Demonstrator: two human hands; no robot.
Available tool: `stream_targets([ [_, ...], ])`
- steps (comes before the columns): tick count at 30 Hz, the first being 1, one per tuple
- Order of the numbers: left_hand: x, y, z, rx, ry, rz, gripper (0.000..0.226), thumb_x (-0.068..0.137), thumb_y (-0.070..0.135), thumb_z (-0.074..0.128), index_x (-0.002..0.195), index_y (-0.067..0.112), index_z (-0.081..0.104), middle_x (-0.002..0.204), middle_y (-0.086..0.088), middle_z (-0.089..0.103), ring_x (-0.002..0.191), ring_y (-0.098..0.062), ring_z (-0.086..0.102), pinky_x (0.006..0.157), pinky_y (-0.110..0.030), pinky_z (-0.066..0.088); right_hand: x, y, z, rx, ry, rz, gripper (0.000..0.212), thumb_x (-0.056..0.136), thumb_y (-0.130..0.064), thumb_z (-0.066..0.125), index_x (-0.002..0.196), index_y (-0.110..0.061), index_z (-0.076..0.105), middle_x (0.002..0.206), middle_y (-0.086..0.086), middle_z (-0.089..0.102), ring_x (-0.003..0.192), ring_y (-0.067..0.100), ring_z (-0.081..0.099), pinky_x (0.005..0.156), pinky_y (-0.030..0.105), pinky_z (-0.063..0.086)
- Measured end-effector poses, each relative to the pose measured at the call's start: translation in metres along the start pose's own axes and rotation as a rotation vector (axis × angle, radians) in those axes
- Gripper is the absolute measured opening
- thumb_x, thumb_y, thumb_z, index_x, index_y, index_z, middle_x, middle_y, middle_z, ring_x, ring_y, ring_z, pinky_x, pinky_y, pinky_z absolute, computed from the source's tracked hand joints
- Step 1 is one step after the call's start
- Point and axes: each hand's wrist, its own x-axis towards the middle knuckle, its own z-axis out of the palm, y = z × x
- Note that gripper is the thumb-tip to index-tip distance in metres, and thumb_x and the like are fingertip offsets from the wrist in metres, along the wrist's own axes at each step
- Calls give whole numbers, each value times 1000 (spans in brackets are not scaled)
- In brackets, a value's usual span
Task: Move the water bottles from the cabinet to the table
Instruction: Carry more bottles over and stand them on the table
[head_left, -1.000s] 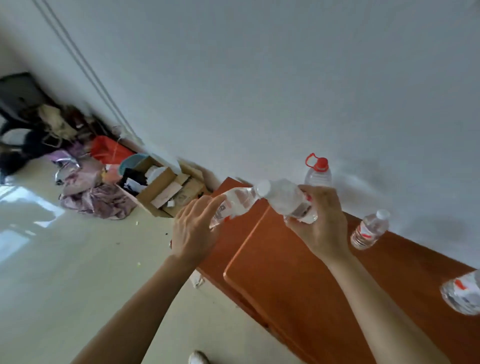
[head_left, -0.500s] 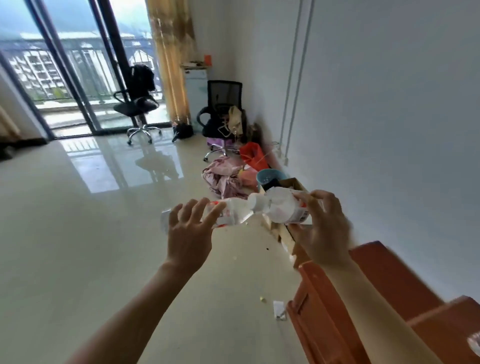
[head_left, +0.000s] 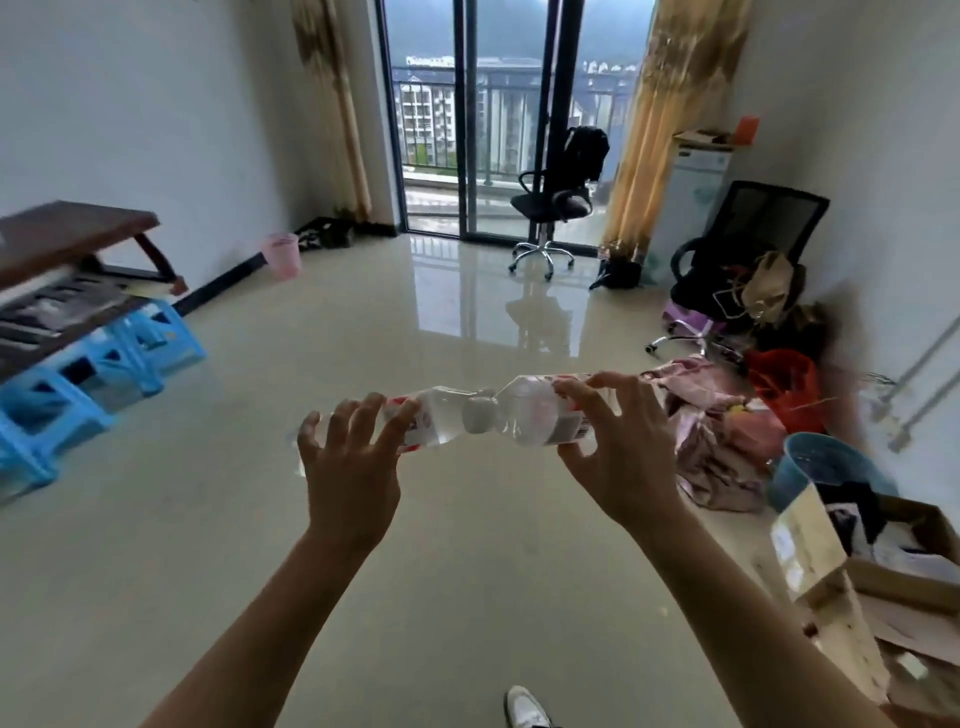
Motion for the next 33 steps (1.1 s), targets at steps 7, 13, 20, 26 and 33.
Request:
stream_targets([
  [7,86,-125,49,211,-49,-185,69,75,8,83,134,16,48,126,-19,63,111,-43,61,92,-63,45,145,-23,173,241,-42,-124,79,57,-23,93,125,-27,55,114,11,62,100,34,63,70,47,58],
  [13,134,-228,65,388,-61,-305,77,75,8,82,140,23,44,127,-17,63,112,-42,61,93,-58,42,264,-78,295,380,-295,-124,69,55,-22,88,120,-30,65,110,4,60,98,33,62,65,39,51],
  [20,112,-362,71,511,-76,-572,67,81,5,70,141,26,50,126,-14,62,111,-39,61,94,-57,40,338,-201,440,447,-589,-266,69,67,-37,79,130,-48,53,119,-10,51,110,21,54,71,31,43],
  [26,105,-500,85,529,-112,-738,65,77,3,77,137,22,62,125,-13,65,112,-39,63,94,-58,43,387,-328,544,455,-643,-386,69,66,-39,78,128,-48,49,117,-10,49,108,21,53,71,33,49],
  [33,157,-655,95,537,-56,-704,76,67,1,82,135,23,56,124,-13,66,108,-38,63,93,-56,43,474,-427,627,411,-582,-410,71,66,-39,81,129,-46,50,119,-7,49,108,22,51,69,33,46],
])
